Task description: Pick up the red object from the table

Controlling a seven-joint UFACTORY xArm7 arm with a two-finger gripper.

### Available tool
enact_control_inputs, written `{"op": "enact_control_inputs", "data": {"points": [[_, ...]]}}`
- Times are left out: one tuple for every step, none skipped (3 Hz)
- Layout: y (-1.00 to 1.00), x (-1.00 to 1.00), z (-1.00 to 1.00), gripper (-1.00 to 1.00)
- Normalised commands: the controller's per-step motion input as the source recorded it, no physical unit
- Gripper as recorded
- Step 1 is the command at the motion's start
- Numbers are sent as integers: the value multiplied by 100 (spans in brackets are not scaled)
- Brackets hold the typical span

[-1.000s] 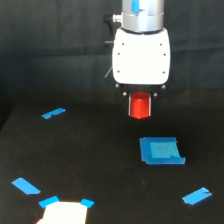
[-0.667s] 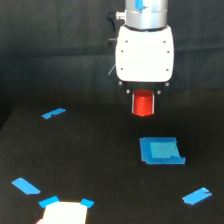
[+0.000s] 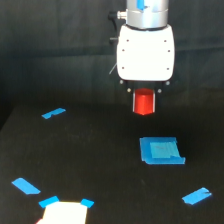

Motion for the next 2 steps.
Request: {"op": "enact_control_inputs", "data": {"points": [[18, 5, 8, -100], [5, 32, 10, -100]]}}
